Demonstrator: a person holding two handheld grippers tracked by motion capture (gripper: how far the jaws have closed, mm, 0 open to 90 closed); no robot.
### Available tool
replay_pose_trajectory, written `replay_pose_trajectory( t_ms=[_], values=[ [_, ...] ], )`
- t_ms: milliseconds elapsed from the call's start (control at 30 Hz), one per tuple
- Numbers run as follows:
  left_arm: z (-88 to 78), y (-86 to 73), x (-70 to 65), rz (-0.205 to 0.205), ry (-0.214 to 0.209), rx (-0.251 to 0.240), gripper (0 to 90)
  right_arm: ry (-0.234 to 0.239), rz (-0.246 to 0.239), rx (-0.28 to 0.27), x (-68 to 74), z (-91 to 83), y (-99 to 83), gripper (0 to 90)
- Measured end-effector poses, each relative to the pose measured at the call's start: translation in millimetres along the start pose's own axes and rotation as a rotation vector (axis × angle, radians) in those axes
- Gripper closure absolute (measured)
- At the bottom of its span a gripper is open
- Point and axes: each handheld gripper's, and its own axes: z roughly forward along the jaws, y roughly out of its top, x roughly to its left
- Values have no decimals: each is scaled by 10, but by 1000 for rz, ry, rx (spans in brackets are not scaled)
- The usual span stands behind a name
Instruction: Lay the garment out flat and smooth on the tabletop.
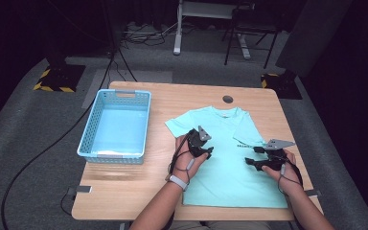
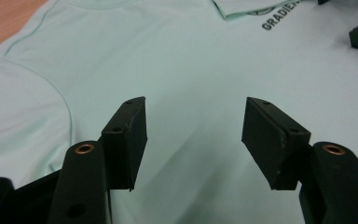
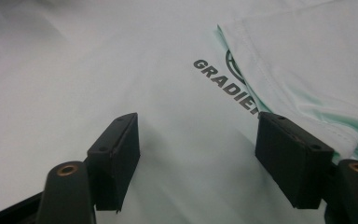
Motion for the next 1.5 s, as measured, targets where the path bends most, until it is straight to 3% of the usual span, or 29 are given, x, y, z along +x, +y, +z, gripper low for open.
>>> replay_pose_trajectory(
  t_ms=[133, 367, 500, 867, 1167, 1500],
  values=[
    [9, -86, 8, 16, -13, 23, 379, 0, 0, 0, 0, 0, 0, 307],
    [-17, -260, 34, 0, -23, 52, 352, -4, 3, 1, 4, -1, 1, 308],
    [-53, -330, 44, -11, -33, 36, 343, -12, 9, 2, 15, -2, 2, 307],
    [-89, -374, 66, -9, -50, 40, 290, -1, 15, 15, 29, -4, 39, 285],
    [-91, -377, 66, -2, -57, 42, 271, -10, -2, 4, 24, -24, 202, 285],
    [-90, -377, 63, -1, -55, 41, 269, -32, -15, 10, -97, 61, 416, 306]
  ],
)
